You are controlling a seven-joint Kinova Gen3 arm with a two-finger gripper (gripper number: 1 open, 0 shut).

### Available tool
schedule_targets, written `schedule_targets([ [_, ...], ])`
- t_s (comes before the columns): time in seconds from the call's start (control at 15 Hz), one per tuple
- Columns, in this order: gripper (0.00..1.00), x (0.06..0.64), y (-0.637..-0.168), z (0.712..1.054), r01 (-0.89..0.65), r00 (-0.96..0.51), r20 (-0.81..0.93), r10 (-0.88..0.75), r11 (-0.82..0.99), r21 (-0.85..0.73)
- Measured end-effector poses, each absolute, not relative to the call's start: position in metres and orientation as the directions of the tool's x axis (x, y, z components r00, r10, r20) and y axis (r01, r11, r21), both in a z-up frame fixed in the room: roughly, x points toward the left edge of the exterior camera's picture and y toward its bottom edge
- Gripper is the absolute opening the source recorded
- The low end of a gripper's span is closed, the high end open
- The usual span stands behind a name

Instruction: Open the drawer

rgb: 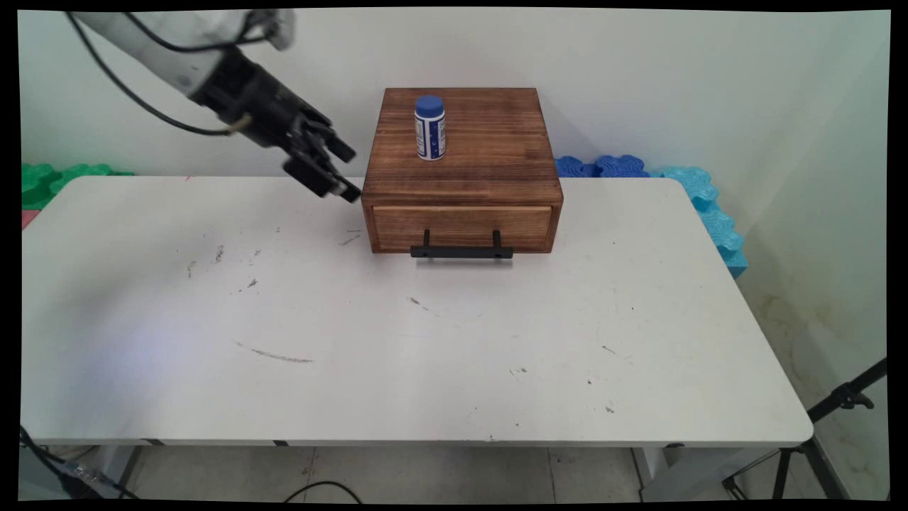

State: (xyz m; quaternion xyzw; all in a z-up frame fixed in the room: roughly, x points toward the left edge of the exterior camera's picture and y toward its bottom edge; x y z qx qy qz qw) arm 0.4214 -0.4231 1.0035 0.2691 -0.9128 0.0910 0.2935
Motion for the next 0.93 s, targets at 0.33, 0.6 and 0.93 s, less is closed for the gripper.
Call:
schedule_targets([
  [0.33,1.0,0.374,-0.446,0.969,-0.523,-0.721,0.556,-0.414,0.851,-0.045],
  [0.6,1.0,0.341,-0.466,0.94,-0.5,-0.747,0.535,-0.395,0.864,-0.06],
  [0.93,1.0,0.315,-0.478,0.904,-0.459,-0.786,0.496,-0.368,0.886,-0.07],
])
